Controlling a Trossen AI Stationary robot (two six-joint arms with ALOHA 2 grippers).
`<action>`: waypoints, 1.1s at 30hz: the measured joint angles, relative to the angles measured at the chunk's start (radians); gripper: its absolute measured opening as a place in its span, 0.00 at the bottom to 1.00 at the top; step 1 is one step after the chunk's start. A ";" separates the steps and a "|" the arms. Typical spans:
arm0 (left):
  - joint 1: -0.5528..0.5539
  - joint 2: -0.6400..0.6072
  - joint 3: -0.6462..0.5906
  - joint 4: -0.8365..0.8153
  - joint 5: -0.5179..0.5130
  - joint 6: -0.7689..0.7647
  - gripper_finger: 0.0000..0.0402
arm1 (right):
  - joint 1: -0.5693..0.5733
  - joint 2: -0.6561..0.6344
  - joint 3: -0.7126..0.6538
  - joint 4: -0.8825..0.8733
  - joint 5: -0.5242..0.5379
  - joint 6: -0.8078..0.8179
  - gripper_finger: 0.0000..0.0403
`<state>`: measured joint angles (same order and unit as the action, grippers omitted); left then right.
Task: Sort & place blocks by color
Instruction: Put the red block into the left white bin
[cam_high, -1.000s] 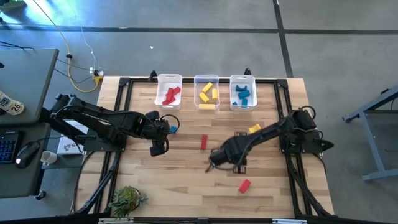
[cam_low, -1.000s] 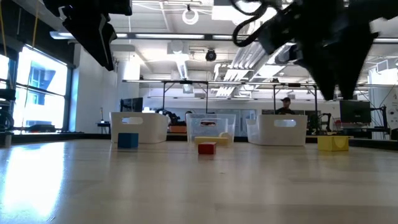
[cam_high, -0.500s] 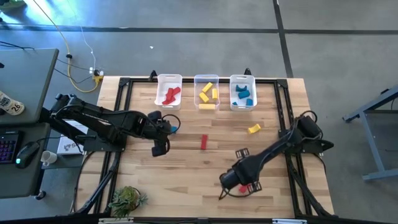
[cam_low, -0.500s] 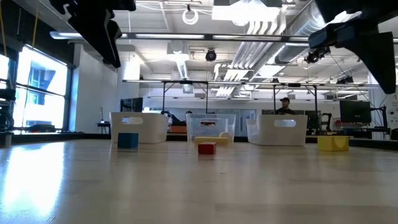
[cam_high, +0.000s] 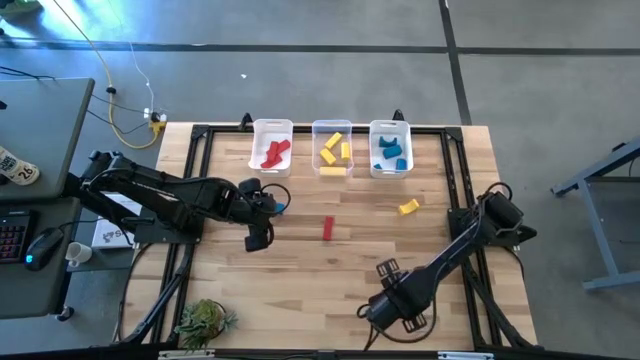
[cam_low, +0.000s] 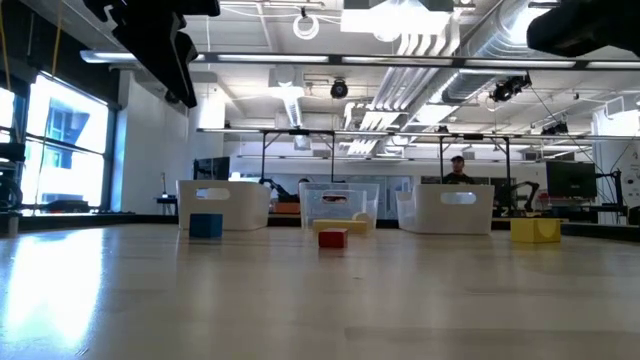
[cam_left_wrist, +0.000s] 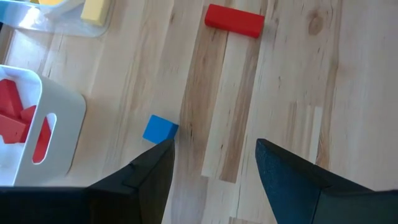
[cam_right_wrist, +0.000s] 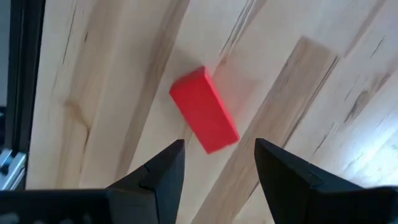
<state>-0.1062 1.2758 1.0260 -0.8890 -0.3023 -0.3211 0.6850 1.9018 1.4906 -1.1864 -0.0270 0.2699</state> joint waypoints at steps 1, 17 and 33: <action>0.000 0.000 0.000 0.000 0.000 0.000 0.53 | 0.005 0.000 0.000 0.008 0.010 0.000 0.45; 0.000 0.000 0.000 0.025 0.001 -0.017 0.53 | 0.057 0.063 0.000 0.033 0.097 -0.186 0.45; 0.000 0.000 0.000 0.026 0.003 -0.017 0.53 | 0.055 0.111 0.000 0.048 0.077 -0.230 0.45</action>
<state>-0.1062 1.2759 1.0260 -0.8627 -0.2989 -0.3378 0.7403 2.0124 1.4910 -1.1382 0.0502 0.0402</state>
